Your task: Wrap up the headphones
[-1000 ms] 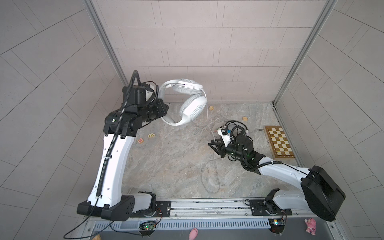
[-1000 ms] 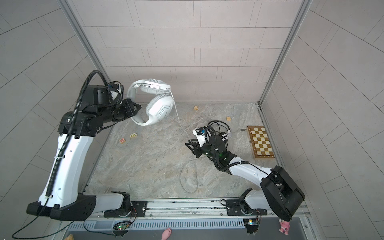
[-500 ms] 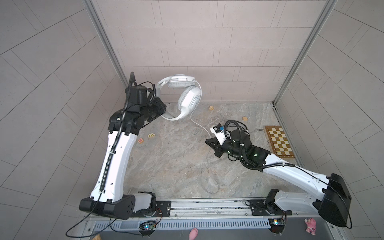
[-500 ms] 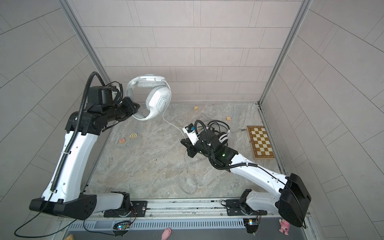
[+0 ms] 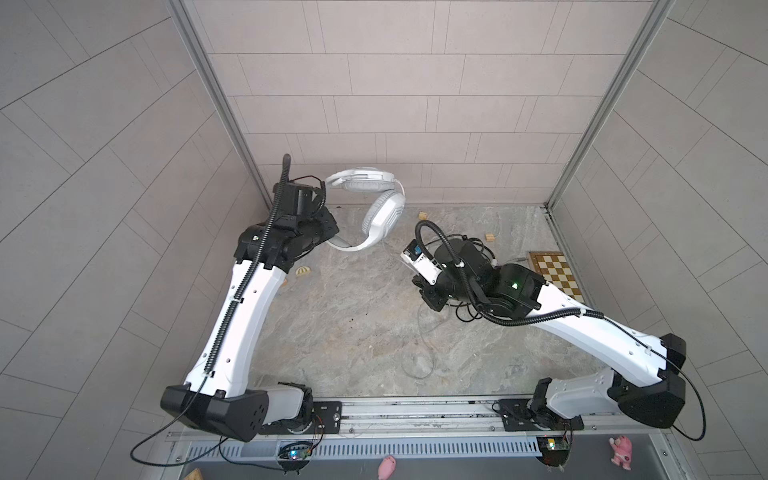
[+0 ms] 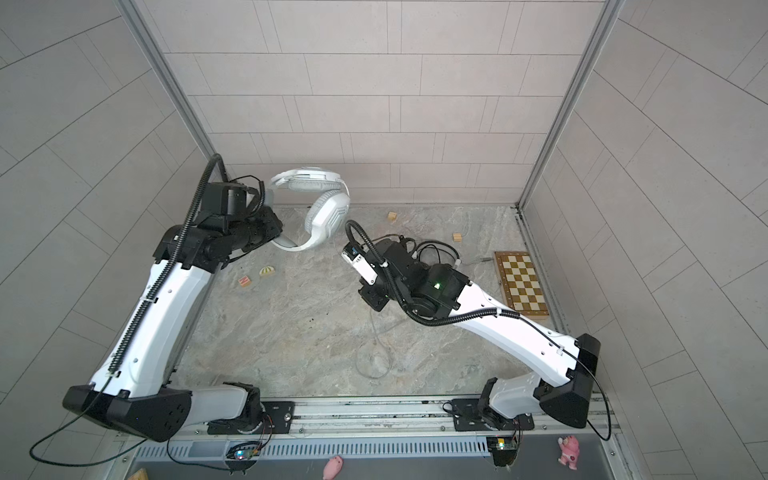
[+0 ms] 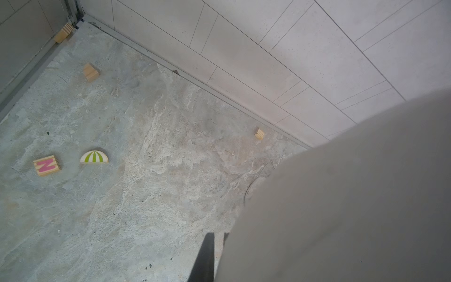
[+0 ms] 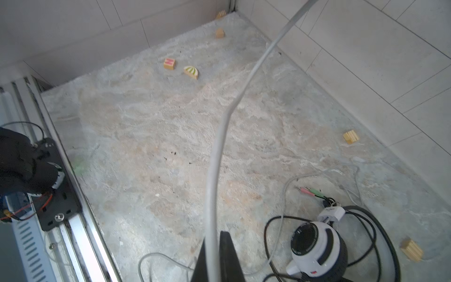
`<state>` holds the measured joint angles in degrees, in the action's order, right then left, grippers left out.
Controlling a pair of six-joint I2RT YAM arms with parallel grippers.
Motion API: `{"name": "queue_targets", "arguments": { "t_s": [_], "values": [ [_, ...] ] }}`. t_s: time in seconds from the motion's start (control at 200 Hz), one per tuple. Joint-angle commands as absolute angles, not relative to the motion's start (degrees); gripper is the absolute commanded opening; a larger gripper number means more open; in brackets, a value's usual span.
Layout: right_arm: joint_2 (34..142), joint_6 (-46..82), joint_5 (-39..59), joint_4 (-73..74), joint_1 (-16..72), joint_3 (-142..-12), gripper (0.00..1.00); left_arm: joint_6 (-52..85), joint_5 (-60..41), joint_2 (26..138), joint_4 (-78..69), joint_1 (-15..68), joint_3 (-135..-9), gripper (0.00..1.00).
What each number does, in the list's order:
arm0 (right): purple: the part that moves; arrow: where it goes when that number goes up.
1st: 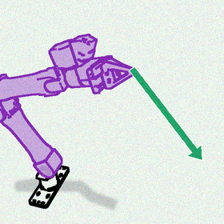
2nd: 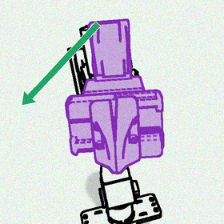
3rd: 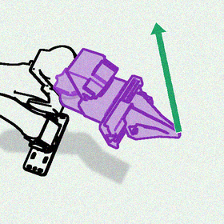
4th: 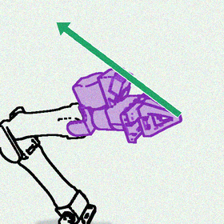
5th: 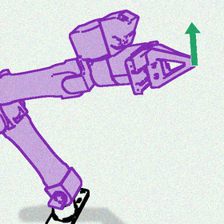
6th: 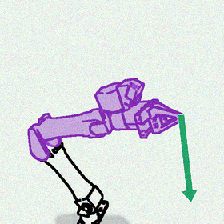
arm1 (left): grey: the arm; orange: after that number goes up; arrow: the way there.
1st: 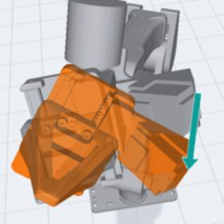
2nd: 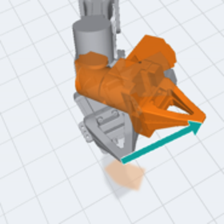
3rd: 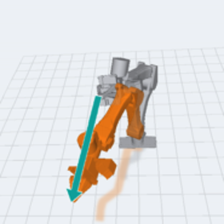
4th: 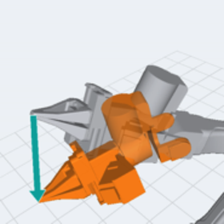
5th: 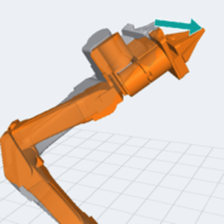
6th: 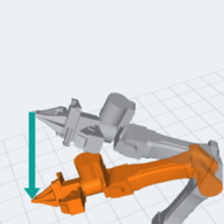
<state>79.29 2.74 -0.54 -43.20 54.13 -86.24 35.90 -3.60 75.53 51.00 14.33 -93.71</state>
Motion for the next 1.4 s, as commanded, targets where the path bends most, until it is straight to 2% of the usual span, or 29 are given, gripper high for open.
{"name": "queue_targets", "arguments": {
  "t_s": [0.0,0.13,0.31,0.656,0.856,1.396],
  "values": [
    [82.3,-1.5,-3.3,-53.2,56.2,-94.4,0.0,30.5,2.0,75.5,51.9,19.6,-93.9,0.0],
    [85.4,-4.4,-3.4,-58.4,57.6,-103.7,0.0,25.9,0.7,79.2,55.0,22.6,-93.3,0.0],
    [86.4,-6.7,-5.8,-61.6,57.4,-109.9,0.0,21.7,-3.6,79.5,54.6,24.0,-89.5,0.0],
    [86.4,-6.6,-6.1,-58.9,52.1,-109.1,0.0,16.1,-9.7,76.1,53.7,25.2,-84.6,0.0],
    [85.4,-5.6,-1.1,-55.5,45.6,-107.8,0.0,12.2,-12.9,72.9,53.1,25.5,-80.5,0.0],
    [87.9,-4.8,4.6,-52.8,39.7,-106.3,0.0,5.3,-20.7,68.4,51.9,30.4,-77.1,0.0]
  ]
}}
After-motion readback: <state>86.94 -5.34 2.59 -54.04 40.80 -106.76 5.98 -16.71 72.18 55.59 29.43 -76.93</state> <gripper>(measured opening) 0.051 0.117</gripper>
